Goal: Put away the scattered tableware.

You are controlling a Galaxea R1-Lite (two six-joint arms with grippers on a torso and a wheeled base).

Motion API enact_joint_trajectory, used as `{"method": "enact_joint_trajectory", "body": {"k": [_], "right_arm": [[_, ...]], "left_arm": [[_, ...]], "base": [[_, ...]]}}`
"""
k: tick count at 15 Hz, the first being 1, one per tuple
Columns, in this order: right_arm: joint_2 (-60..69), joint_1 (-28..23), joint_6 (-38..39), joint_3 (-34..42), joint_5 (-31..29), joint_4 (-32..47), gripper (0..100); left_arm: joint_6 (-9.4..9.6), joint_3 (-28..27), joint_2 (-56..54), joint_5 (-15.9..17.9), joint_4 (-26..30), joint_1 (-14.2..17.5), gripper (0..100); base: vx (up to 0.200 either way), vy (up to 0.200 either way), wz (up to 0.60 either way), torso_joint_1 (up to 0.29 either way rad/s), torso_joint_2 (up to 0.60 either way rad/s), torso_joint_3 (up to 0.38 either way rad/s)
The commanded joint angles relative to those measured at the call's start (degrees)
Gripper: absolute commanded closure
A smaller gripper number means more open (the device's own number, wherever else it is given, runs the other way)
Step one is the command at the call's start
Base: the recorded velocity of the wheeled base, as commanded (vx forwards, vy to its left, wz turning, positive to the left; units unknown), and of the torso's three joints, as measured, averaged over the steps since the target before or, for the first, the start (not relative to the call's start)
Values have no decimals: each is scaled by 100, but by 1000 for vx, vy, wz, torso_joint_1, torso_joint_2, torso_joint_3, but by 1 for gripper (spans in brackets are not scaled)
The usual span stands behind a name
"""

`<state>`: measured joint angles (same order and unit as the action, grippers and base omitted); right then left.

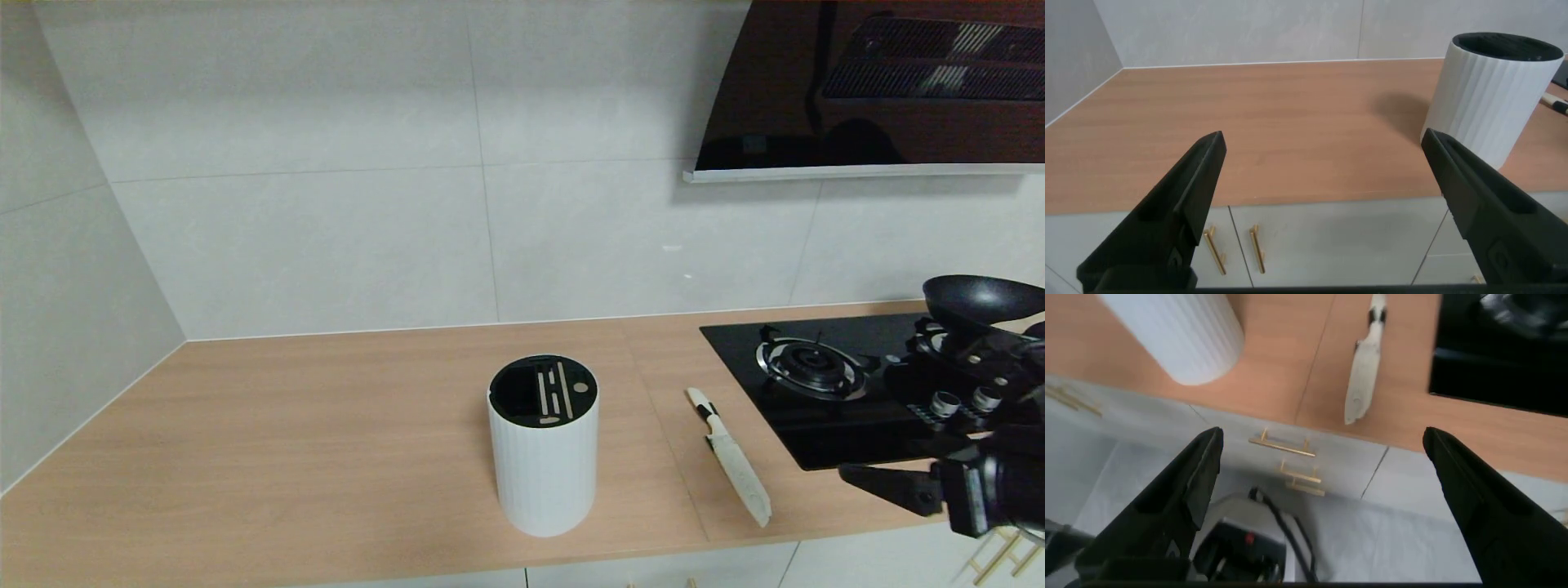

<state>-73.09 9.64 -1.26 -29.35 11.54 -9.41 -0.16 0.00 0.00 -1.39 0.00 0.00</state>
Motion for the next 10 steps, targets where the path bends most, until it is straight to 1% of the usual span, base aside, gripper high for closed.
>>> {"method": "enact_joint_trajectory", "body": {"k": [1,4,6,8,10], "right_arm": [[-1796,196,-15,-563,-109,-483,0],[-2675,284,-6,-993,-205,-887,0],[-3343,319,-15,-1274,-513,-1098,0],[-3976,310,-15,-1547,-566,-1476,0],[-4556,301,-6,-1942,-627,-1590,0]], "left_arm": [[-2,0,0,-2,0,0,0],[-2,0,0,-2,0,0,0],[-2,0,0,-2,0,0,0],[-2,0,0,-2,0,0,0],[-2,0,0,-2,0,0,0]], "base": [[0,0,0,0,0,0],[0,0,0,0,0,0],[0,0,0,0,0,0],[0,0,0,0,0,0],[0,0,0,0,0,0]]}}
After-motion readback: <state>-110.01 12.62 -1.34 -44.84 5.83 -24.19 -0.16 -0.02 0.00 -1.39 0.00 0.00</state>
